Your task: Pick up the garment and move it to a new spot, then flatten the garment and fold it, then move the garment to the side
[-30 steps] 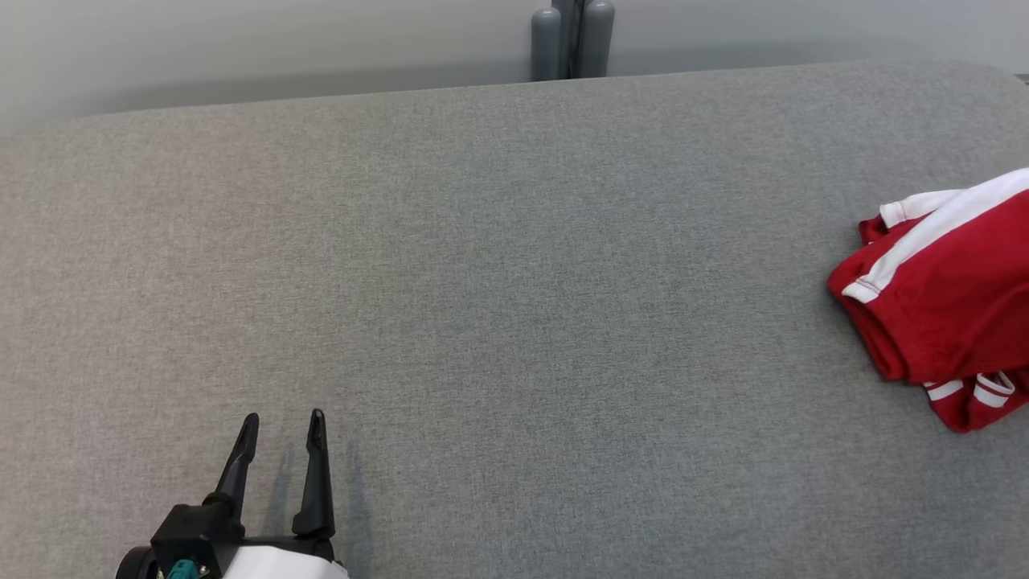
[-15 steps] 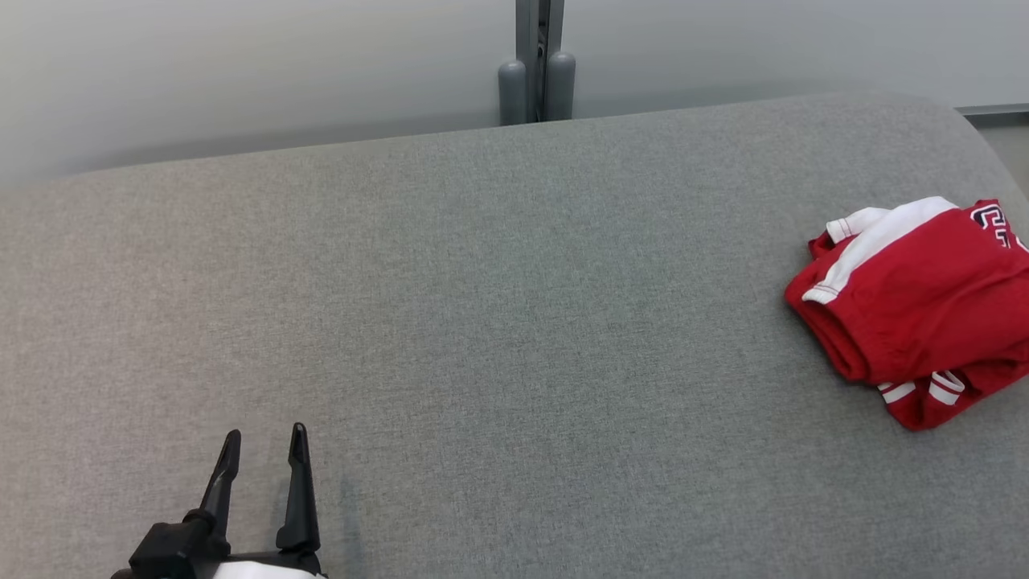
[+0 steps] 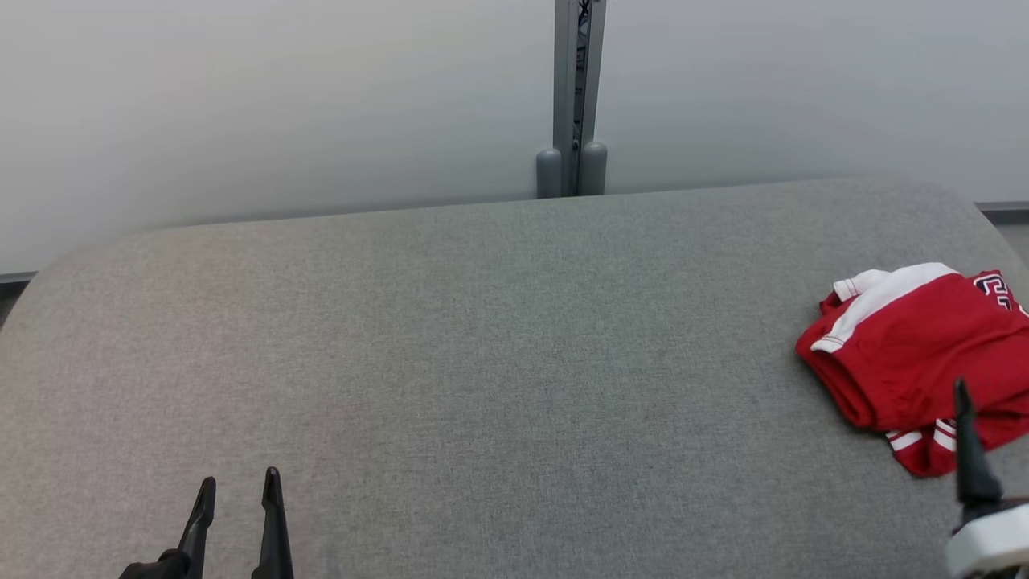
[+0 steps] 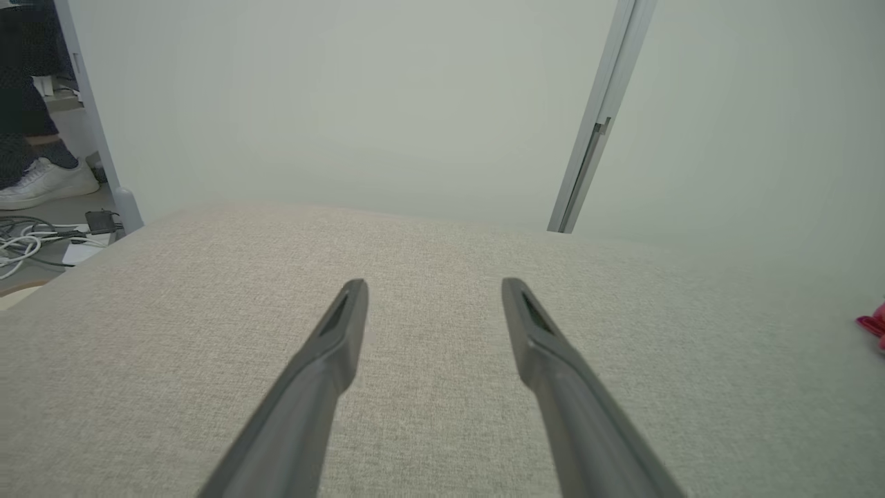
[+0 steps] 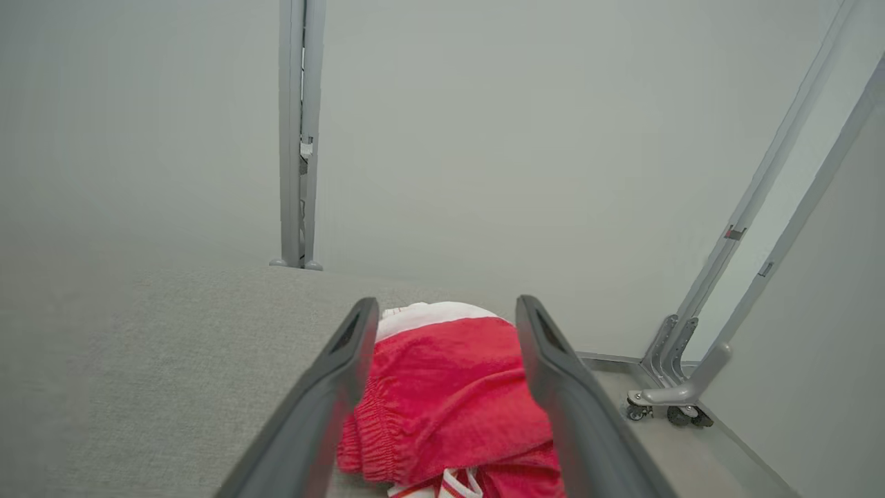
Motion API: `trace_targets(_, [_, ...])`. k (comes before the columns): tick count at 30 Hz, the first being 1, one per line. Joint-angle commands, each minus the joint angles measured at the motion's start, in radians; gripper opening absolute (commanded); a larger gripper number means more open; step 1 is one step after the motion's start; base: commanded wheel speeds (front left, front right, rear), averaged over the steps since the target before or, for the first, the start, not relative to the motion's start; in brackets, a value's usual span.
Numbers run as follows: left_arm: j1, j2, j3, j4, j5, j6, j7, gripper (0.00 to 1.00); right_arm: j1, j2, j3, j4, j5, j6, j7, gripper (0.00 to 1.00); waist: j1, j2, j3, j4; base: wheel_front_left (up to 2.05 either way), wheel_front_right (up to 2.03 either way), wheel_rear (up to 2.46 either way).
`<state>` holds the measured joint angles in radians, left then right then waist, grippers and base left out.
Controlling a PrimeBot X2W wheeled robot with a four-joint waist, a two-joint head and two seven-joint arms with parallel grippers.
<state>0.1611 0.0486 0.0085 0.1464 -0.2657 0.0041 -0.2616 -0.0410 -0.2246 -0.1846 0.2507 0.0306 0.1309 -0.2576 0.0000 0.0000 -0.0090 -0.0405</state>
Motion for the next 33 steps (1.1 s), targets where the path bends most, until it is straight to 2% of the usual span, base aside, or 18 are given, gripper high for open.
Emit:
trace_targets(1, [0.006,0.005,0.011,0.008,0.012,-0.008,-0.004,1.00,0.038,0.033,-0.003,-0.051,-0.021,0.000,-0.008,1.00,0.0000,0.0000,-0.010,0.005,0.00,0.00,0.00])
trace_targets(3, [0.006,0.004,0.021,0.020,0.015,-0.015,-0.004,1.00,0.090,0.088,-0.014,-0.091,-0.021,0.000,-0.008,1.00,0.0000,0.0000,-0.016,0.005,0.00,0.00,0.00])
trace_targets(6, [0.004,0.004,0.028,0.042,0.019,-0.023,-0.004,1.00,0.148,0.131,-0.008,-0.125,-0.023,0.000,-0.008,1.00,0.0000,0.0000,-0.023,0.008,0.00,0.00,0.00])
trace_targets(11, [-0.001,0.004,0.039,0.063,0.027,-0.030,-0.004,1.00,0.192,0.162,-0.014,-0.138,-0.014,0.000,-0.008,1.00,0.0000,0.0000,-0.029,0.012,0.00,0.00,0.00])
trace_targets(19, [-0.004,0.004,0.049,0.087,0.033,-0.041,-0.004,1.00,0.186,0.169,0.031,-0.147,-0.008,0.000,-0.008,1.00,0.0000,0.0000,-0.033,0.022,0.00,0.00,0.00])
trace_targets(33, [-0.020,0.004,0.028,0.112,0.023,-0.042,-0.004,1.00,0.169,0.159,0.068,-0.144,-0.001,0.000,-0.008,1.00,0.0000,0.0000,-0.050,0.097,0.00,0.00,0.00])
